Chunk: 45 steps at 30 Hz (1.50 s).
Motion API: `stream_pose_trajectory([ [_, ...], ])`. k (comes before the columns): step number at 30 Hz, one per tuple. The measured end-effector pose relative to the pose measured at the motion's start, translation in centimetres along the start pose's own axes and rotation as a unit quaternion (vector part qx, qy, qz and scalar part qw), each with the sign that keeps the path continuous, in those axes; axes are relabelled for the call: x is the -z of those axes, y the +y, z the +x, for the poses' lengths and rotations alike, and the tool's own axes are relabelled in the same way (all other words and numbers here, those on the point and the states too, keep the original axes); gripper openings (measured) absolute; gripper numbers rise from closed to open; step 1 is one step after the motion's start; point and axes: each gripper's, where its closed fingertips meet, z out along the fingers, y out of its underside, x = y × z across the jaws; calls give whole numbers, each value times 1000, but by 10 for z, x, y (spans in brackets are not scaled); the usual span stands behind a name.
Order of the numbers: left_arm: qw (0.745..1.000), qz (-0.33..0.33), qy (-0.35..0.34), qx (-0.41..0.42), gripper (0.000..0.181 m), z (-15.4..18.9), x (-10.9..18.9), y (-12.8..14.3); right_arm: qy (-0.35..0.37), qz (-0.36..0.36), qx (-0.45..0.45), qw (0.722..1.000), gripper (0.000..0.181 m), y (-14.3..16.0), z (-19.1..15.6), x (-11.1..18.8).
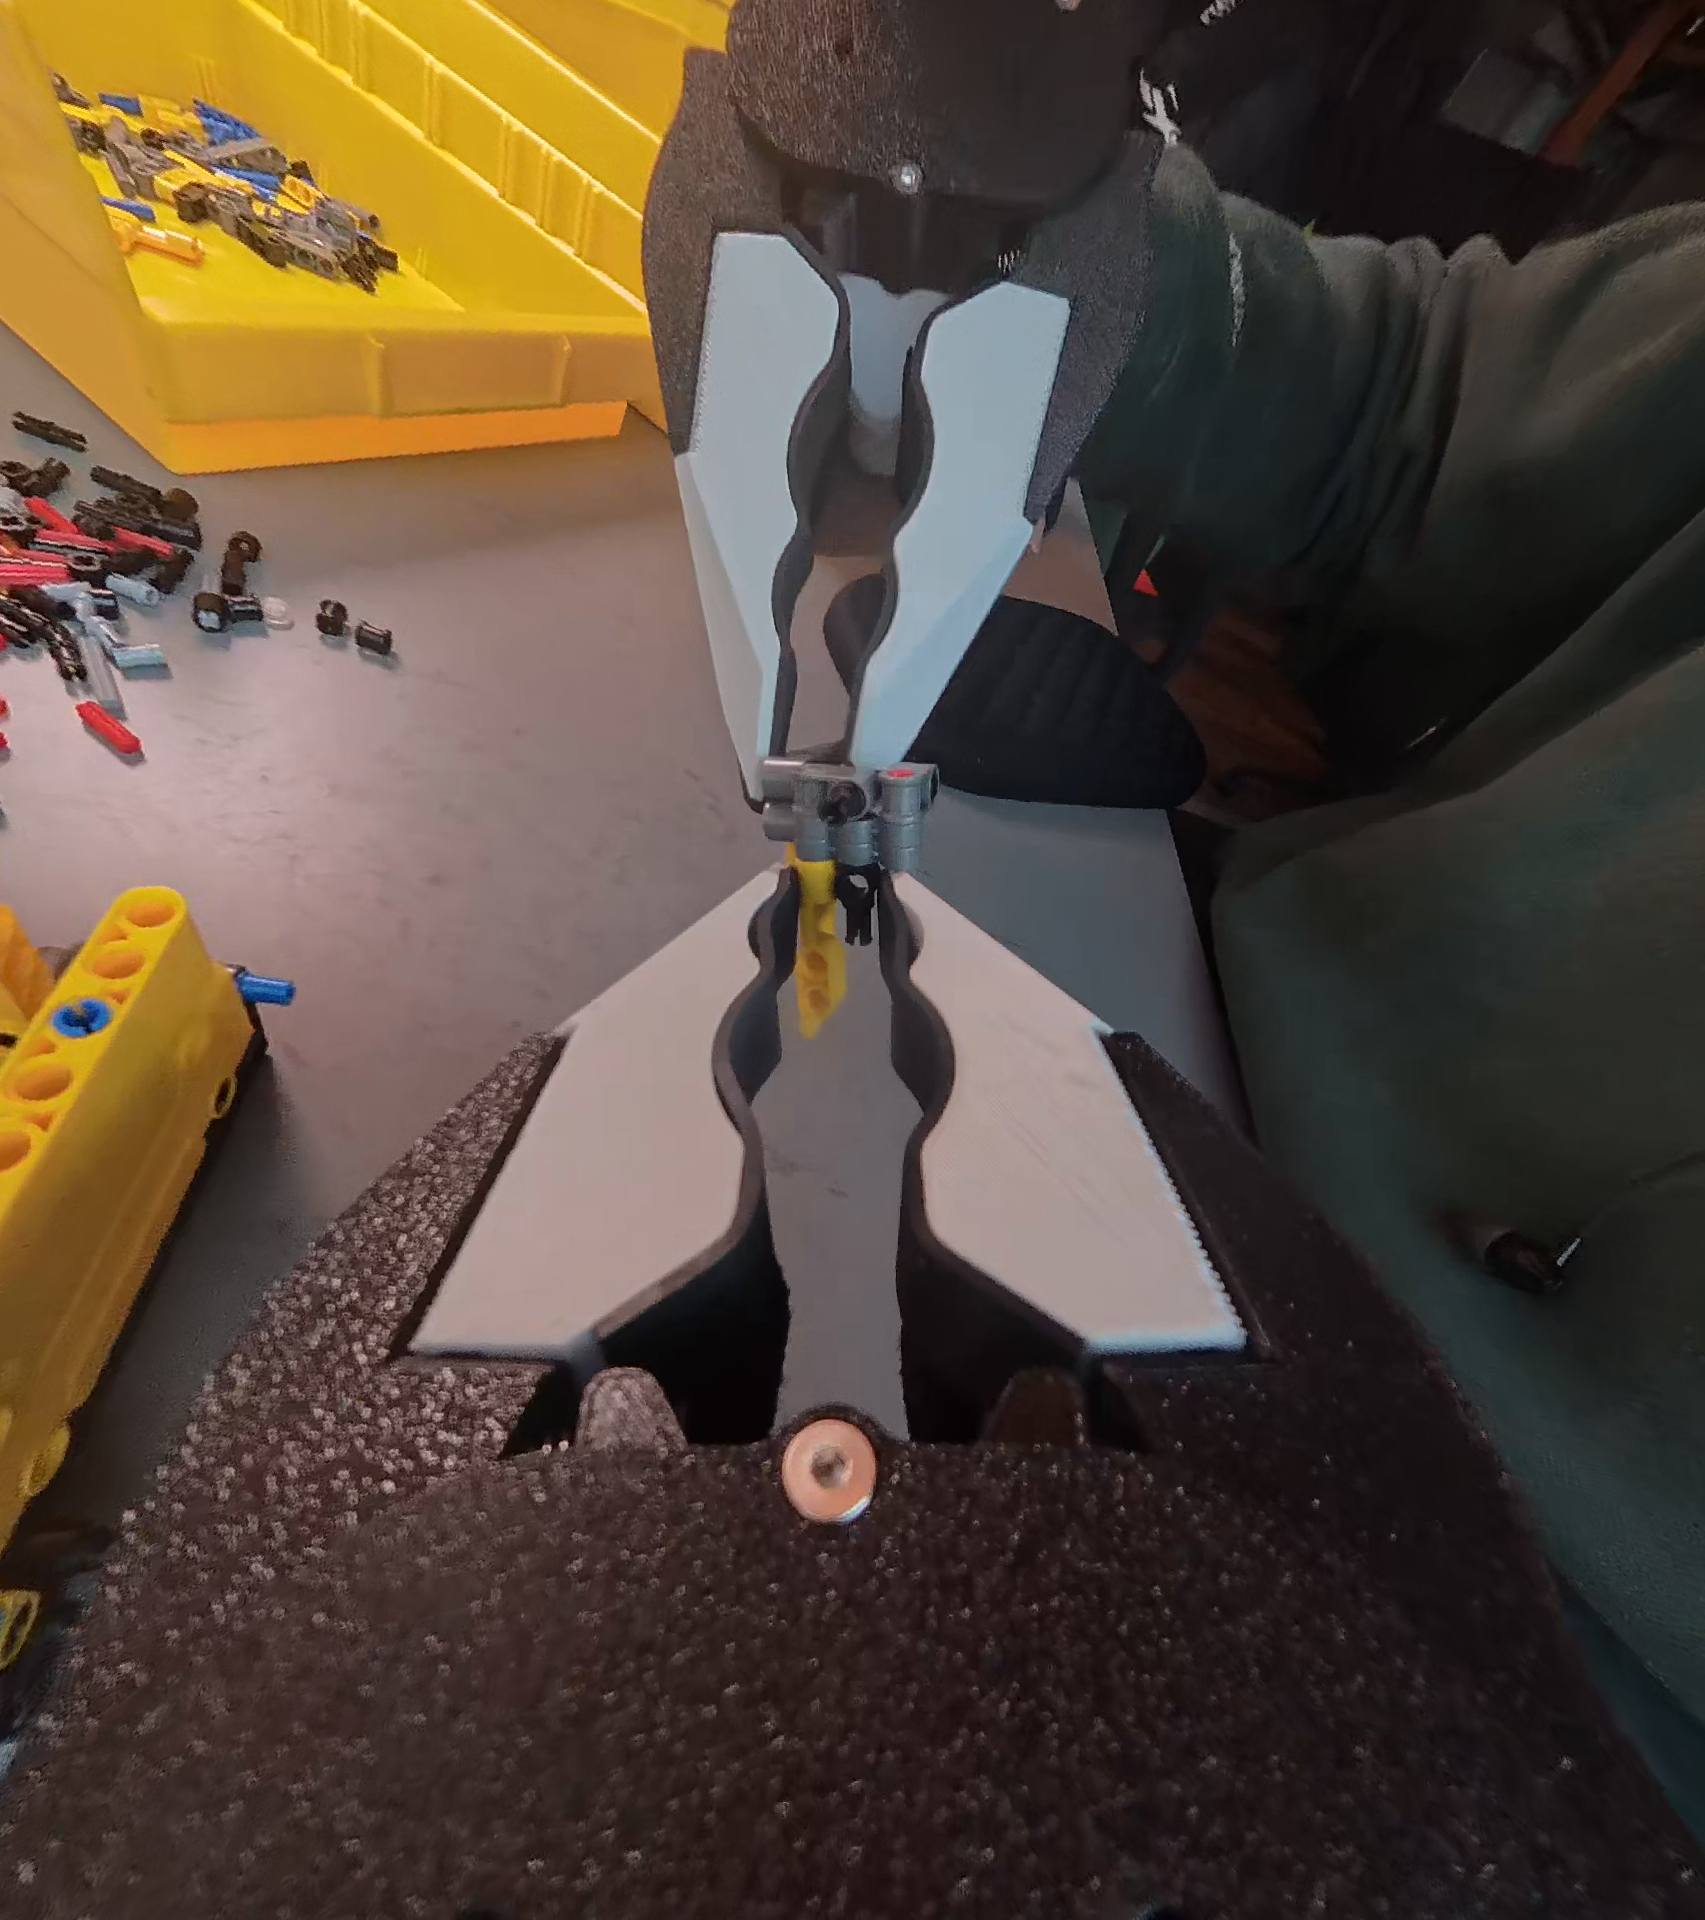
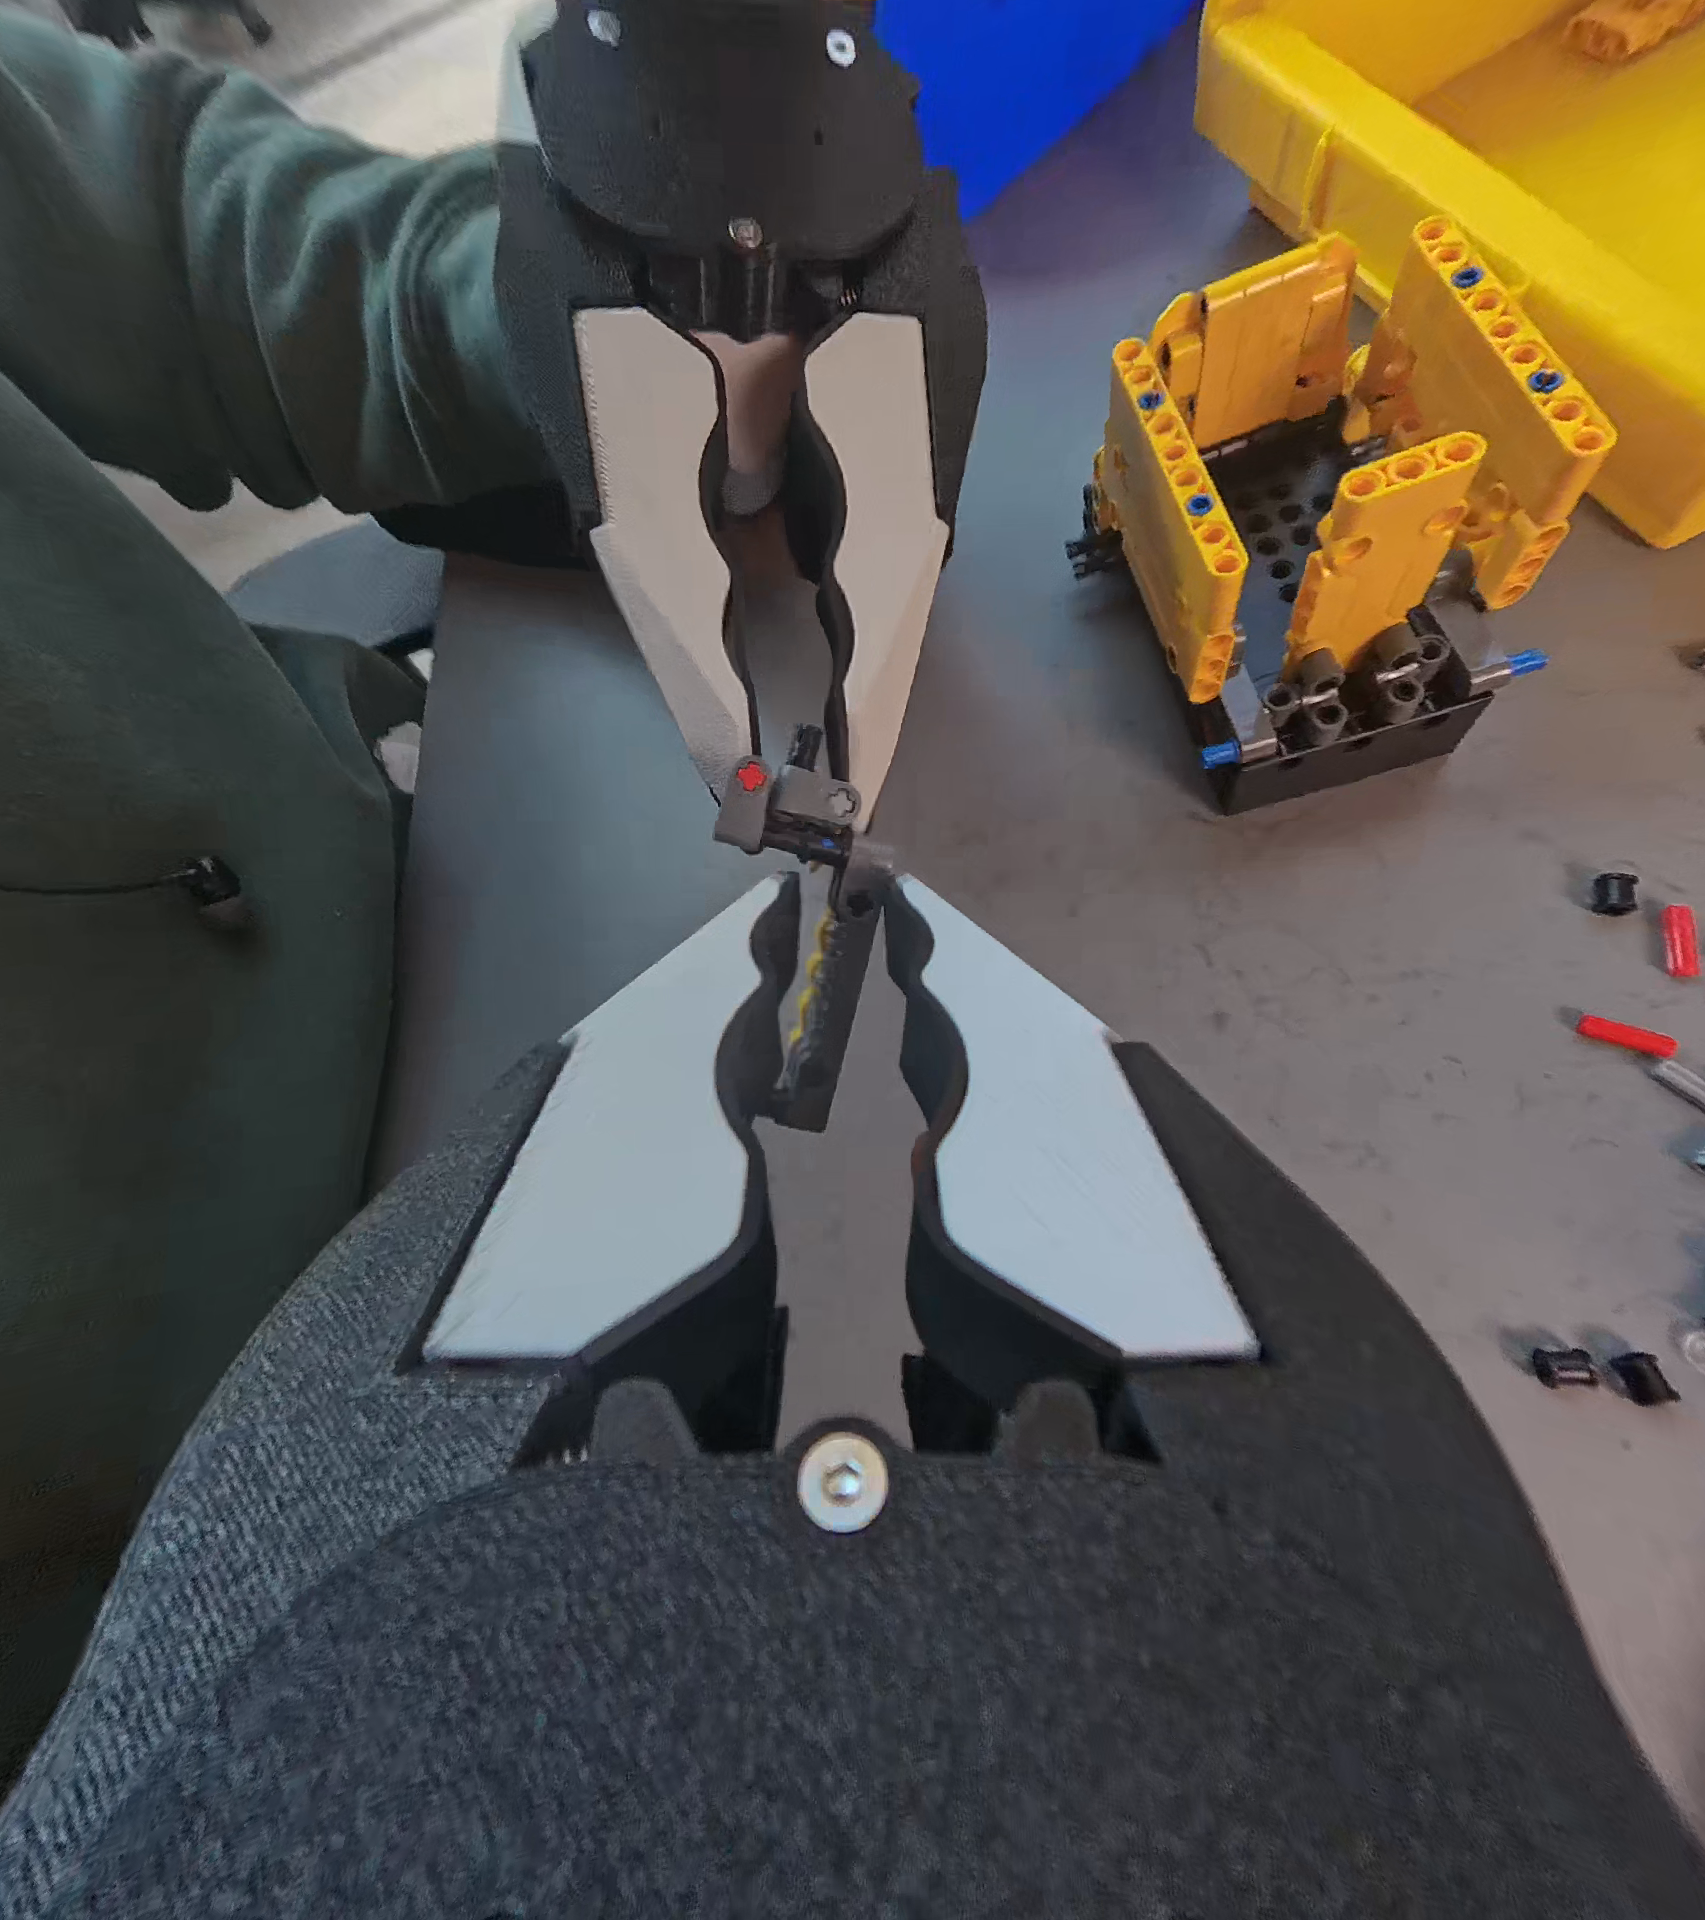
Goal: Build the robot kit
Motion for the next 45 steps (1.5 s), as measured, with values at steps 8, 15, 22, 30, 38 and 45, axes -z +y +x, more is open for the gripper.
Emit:
stream_pose_trajectory([
  [8, 998, 28, -33, -34, 14, -4, 4, -11, 13, 135, -18, 991, 37, -21, -5, 5],
  [15, 998, 45, -14, -39, 27, 3, 4, -14, 33, 173, 11, 984, 32, -25, -5, 11],
  [22, 998, 52, -2, -39, 23, 5, 3, -15, 52, 171, 75, 981, 32, -22, -7, 8],
  [30, 997, 56, 16, -48, 22, 9, 6, -17, 26, 193, 92, 976, 26, -17, -9, 11],
  [38, 998, 46, 22, -27, 22, 4, 4, -10, 31, 191, 73, 978, 15, -11, 1, 8],
  [45, 999, 25, 13, -31, 23, 1, -1, -4, 55, 155, 94, 982, 14, -4, 2, 2],
])
